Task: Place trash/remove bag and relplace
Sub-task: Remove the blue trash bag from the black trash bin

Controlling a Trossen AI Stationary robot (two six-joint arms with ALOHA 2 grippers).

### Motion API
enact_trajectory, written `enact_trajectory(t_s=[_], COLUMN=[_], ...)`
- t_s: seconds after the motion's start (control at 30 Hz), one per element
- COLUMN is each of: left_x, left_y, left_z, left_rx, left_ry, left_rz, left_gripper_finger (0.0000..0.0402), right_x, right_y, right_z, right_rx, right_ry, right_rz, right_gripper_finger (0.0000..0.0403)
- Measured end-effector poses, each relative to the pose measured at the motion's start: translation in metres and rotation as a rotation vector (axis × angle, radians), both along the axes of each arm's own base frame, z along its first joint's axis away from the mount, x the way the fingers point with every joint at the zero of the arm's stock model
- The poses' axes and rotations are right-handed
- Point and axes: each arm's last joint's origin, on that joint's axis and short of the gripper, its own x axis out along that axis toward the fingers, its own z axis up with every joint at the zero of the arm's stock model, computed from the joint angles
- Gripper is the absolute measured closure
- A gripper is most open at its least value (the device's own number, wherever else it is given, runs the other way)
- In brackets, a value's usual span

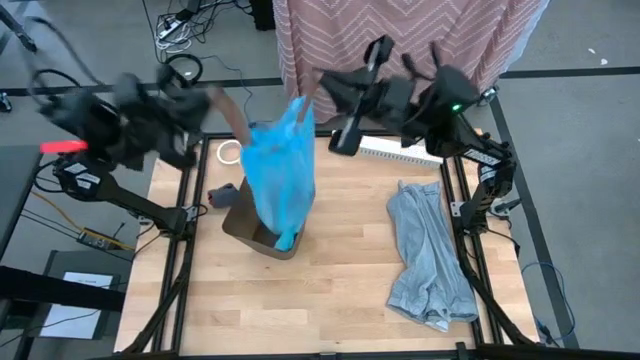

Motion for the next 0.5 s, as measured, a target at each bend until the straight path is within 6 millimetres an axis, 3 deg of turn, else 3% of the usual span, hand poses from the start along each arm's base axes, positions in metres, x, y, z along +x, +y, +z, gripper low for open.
enact_trajectory(t_s=[0.23, 0.5], left_x=[0.007, 0.025], left_y=[0.006, 0.025], left_z=[0.028, 0.053], left_rx=[0.048, 0.159], left_ry=[-0.205, -0.354], left_rz=[0.033, 0.003], left_gripper_finger=[0.0399, 0.0399], right_x=[-0.037, -0.081], right_y=[-0.011, -0.029], right_z=[0.025, 0.045], right_rx=[0.001, -0.022], right_ry=[-0.149, -0.232], right_rz=[0.039, -0.110], right_gripper_finger=[0.0403, 0.0403])
